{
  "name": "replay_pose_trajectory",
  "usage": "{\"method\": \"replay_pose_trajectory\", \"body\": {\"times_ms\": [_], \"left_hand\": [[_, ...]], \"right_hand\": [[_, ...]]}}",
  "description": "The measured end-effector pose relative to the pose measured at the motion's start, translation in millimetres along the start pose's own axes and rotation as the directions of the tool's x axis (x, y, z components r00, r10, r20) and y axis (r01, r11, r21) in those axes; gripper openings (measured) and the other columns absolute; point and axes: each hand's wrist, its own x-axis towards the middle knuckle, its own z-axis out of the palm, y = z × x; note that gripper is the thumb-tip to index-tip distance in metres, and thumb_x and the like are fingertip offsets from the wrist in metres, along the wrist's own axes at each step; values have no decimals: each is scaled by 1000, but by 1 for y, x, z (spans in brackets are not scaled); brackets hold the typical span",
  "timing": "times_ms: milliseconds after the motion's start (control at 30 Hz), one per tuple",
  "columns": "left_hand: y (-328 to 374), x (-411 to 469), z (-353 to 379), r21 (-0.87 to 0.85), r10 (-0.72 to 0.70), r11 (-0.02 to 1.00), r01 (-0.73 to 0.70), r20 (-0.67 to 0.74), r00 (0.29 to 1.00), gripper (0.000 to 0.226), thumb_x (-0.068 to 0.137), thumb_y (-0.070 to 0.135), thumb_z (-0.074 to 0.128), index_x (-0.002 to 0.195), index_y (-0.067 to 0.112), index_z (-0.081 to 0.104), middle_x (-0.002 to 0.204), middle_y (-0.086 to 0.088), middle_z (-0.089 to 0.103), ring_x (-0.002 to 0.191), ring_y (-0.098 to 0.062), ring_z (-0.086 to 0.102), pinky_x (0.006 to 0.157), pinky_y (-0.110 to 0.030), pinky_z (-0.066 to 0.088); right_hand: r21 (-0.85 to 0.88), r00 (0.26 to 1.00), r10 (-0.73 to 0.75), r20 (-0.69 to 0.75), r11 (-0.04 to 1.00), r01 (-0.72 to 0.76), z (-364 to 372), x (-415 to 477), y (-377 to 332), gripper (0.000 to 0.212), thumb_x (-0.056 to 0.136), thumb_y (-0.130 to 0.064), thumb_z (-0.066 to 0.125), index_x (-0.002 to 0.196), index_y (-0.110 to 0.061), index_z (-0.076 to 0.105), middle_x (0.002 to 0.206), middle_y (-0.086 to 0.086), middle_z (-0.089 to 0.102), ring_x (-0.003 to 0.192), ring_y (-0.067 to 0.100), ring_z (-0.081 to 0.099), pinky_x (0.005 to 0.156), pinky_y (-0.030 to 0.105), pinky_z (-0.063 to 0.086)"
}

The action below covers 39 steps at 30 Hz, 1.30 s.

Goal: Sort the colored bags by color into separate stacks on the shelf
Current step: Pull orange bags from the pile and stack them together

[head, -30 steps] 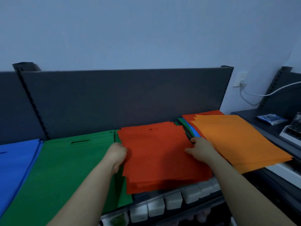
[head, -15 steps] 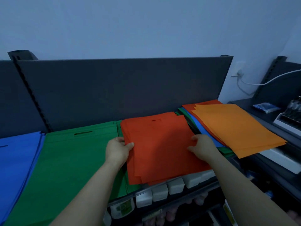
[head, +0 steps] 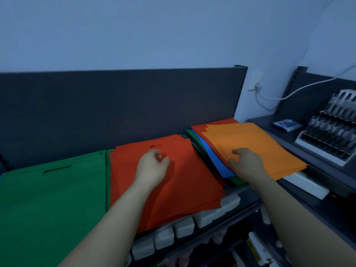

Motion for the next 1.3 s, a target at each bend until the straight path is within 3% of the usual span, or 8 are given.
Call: {"method": "replay_pose_trajectory", "body": {"times_ms": [133,300,400,500,633,767,1033,1300], "left_hand": [[38,5,50,-72,7,997,-2,67,998,32,89,18,63,119,6,61,83,7,56,86,-14,57,74,-18,39],[66,16,109,-92,-22,995,43,219,976,35,92,19,59,125,7,60,95,2,59,88,-14,57,76,-21,41],[69,24,135,-52,-66,995,83,274,959,9,90,22,61,97,18,66,97,-5,58,89,-20,57,77,-25,41],[64,28,150,-10,-104,994,110,252,962,22,90,24,60,70,17,53,79,-6,51,71,-20,51,66,-29,39],[62,29,152,-64,-139,986,154,203,969,30,88,36,63,91,6,66,93,-6,65,83,-22,62,75,-37,52],[62,31,147,-86,-206,970,227,203,957,48,85,29,70,124,8,52,112,-5,59,97,-20,58,75,-29,47],[62,26,146,-205,-229,938,279,236,944,29,84,17,71,105,19,51,94,3,58,86,-17,58,68,-28,48],[65,26,126,-157,-269,947,281,91,959,37,83,9,70,116,11,54,103,-4,60,89,-23,56,75,-35,49]], "right_hand": [[-86,998,51,31,995,-48,-18,29,45,47,97,-35,48,139,-14,46,144,5,45,129,24,46,116,49,17],[-131,987,124,105,985,-110,-29,61,91,50,97,-38,44,143,-17,40,145,6,44,130,26,44,116,48,17],[-162,970,147,193,980,-116,-31,75,108,49,96,-40,43,142,-21,41,144,5,44,130,26,43,115,48,20],[-138,966,85,243,989,-52,-27,78,113,41,94,-38,48,132,-24,52,136,5,50,121,25,49,108,47,35],[-24,965,-95,245,994,104,-20,73,103,29,90,-34,56,117,-26,64,124,-1,58,112,20,55,97,37,46],[136,971,-128,202,985,102,-25,74,103,31,92,-29,58,120,-20,63,124,0,61,111,17,56,92,30,47],[3,951,-123,284,992,128,-27,73,107,34,95,-30,50,126,-22,60,133,1,55,119,21,53,102,37,43],[88,980,-3,199,996,-14,-30,69,122,29,93,-20,49,113,-2,59,110,14,63,98,28,60,86,43,51]]}}
